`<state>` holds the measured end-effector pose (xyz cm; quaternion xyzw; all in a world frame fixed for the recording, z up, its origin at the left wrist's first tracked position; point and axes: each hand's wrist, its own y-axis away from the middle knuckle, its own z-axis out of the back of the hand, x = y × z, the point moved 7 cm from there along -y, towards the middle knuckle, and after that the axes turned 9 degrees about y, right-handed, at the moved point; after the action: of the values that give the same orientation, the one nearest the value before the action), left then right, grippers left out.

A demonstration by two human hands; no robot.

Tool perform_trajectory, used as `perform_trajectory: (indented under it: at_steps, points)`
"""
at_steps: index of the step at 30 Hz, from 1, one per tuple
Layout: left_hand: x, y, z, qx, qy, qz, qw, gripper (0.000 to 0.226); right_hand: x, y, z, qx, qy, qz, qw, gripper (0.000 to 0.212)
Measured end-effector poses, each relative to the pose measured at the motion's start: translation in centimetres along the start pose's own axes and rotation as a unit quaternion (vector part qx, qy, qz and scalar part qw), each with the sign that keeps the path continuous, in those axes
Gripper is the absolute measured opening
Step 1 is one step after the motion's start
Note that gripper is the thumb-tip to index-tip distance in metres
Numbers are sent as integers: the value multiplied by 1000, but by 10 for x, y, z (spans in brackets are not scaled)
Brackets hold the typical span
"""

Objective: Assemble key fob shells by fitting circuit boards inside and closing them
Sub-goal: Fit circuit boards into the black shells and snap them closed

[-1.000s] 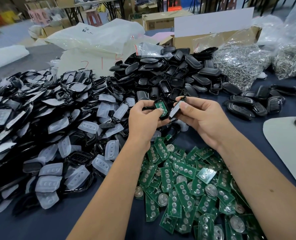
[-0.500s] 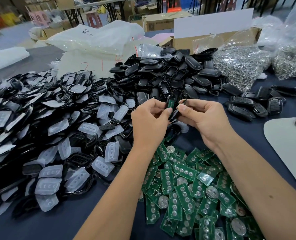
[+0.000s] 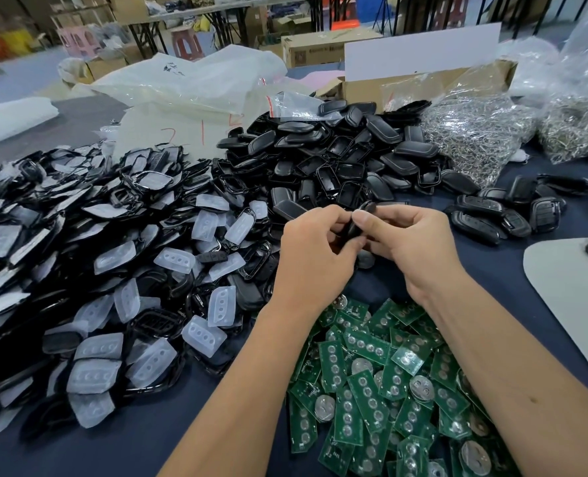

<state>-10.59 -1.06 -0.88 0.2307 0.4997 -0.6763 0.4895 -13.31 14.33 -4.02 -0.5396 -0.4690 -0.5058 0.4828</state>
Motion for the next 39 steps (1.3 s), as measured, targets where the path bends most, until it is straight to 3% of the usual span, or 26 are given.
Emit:
perform_trajectory:
  at_steps: [9,18,23,31,35,39]
  points:
    - [7,-3,10,-21,43,40,998,21,1,-4,6,-12,104,50,993,46]
    - [10,-5,13,6,51,76,996,21,10,-7,2,111,126,106,980,26]
    - [13,-5,12,31,57,91,994,22,13,-5,1,113,132,114,978,14]
    - [10,-6,13,36,38,62,997,23,18,-2,-3,108,175,167,964,17]
    - [8,-5,15,20,18,36,999,34,22,1,-7,99,212,199,952,18]
    - [12,-6,16,6,47,56,997,38,19,0,-6,91,194,181,960,24]
